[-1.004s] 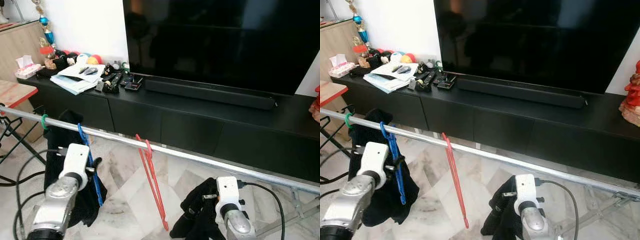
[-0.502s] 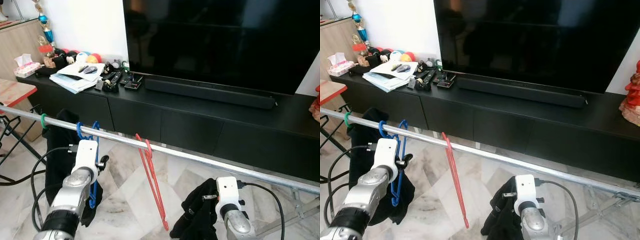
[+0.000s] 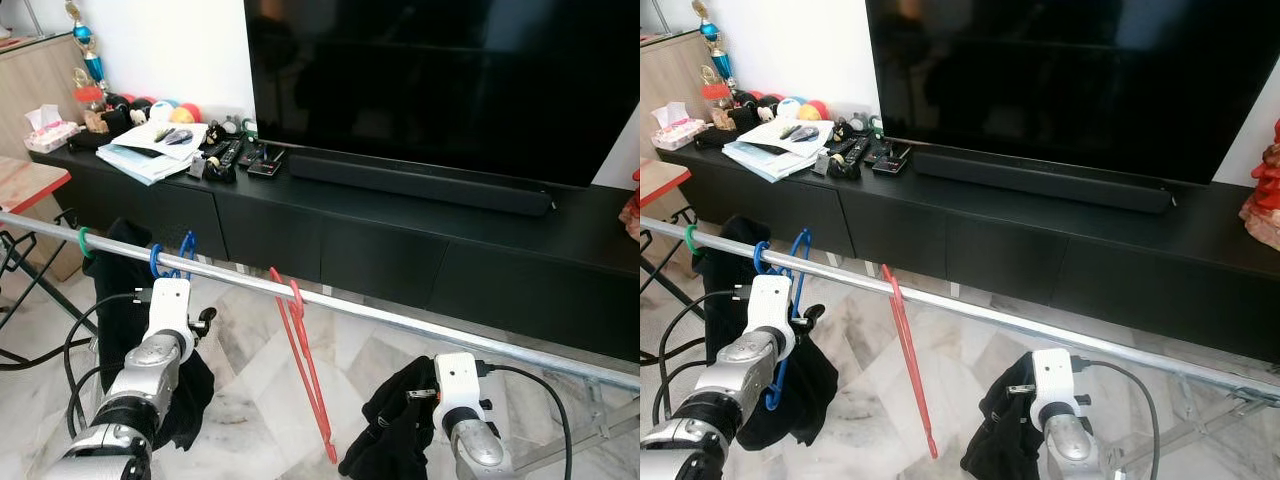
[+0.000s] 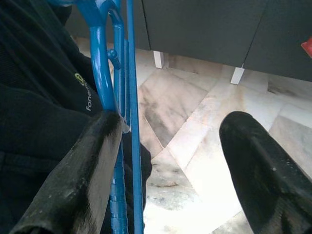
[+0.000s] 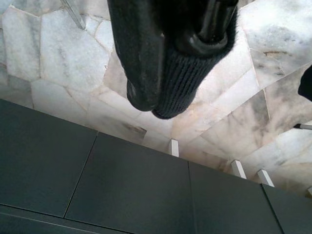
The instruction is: Hang hanger
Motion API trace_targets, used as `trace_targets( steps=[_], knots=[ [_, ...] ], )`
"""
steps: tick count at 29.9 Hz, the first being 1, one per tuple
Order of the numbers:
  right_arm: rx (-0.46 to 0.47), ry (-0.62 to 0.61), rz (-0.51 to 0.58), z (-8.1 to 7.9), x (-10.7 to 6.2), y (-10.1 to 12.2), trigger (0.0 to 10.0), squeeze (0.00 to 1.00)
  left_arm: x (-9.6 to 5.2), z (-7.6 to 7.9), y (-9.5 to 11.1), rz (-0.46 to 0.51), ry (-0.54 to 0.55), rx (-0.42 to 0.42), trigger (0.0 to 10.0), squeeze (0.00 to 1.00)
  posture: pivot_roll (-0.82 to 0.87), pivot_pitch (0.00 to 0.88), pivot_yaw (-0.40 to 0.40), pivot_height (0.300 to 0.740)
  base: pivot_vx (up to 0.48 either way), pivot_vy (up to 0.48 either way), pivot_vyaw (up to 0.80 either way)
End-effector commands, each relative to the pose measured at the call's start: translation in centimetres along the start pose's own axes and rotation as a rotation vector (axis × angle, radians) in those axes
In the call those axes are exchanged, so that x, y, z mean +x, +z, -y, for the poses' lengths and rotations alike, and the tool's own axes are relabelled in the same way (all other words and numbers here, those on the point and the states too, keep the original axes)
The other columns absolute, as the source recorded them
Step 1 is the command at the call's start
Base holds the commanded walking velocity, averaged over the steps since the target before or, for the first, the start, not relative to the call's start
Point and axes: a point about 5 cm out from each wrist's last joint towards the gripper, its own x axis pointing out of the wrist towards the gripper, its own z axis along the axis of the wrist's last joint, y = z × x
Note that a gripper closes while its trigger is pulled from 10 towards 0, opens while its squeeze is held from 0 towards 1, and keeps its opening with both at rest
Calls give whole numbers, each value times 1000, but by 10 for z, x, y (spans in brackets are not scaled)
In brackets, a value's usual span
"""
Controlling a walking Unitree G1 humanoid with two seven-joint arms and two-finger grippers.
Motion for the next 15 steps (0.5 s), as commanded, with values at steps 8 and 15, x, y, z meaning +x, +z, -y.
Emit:
trace_targets(
  steps=[8,15],
  knots=[
    [-8,-3,26,4,-2,2,10000,0,2,-17,19,98,53,-47,10000,0,-21,42,6,740,0,0,0],
    [-11,-4,27,6,-3,1,10000,0,0,-29,29,172,97,-80,10000,0,-30,41,7,740,0,0,0]
  ],
)
